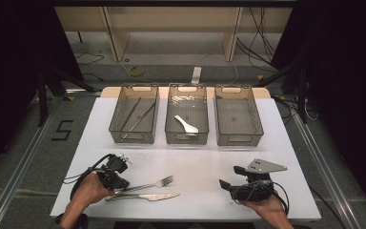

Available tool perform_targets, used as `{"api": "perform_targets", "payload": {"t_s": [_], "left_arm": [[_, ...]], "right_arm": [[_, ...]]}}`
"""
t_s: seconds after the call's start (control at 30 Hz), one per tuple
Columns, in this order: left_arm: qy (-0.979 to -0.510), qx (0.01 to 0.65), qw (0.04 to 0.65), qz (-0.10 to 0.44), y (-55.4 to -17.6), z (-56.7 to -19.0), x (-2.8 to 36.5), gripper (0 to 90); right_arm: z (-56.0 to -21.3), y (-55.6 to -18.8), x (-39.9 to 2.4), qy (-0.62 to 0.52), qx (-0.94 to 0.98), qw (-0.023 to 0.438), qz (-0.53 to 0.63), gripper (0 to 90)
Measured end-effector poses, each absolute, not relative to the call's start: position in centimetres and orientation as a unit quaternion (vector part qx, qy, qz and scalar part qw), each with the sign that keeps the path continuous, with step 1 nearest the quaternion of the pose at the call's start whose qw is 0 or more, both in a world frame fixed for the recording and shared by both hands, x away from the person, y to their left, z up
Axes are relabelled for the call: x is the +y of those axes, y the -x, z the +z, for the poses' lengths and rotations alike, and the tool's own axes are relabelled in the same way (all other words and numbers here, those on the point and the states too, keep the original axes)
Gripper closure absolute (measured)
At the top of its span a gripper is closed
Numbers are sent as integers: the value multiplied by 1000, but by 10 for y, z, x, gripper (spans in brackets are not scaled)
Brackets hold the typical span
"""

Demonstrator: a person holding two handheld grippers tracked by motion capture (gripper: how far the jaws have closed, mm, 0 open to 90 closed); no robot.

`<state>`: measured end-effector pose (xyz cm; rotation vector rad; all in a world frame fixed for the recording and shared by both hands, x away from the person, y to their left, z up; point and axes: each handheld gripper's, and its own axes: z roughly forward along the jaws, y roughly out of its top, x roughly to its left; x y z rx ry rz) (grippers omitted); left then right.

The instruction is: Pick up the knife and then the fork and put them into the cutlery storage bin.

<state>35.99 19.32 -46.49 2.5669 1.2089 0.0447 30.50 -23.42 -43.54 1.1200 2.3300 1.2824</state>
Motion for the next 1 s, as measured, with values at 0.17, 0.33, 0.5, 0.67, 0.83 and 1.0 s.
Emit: {"api": "perform_targets", "payload": {"t_s": [0.17,0.33,0.5,0.67,0.83,1.0], "left_arm": [[-894,416,165,26,-363,-460,196,862],[-904,379,195,39,-353,-442,189,620],[-915,348,201,37,-348,-439,185,391],[-925,322,199,33,-341,-437,180,324],[-937,296,186,14,-336,-439,175,374],[-945,284,162,0,-334,-448,171,387]], "right_arm": [[-435,-305,-234,-383,802,128,440,260],[-436,-305,-232,-380,806,125,437,260],[-436,-305,-232,-377,807,124,437,260],[-437,-305,-231,-376,810,126,433,260],[-437,-304,-230,-373,811,122,434,260],[-437,-304,-230,-373,811,122,434,260]]}}
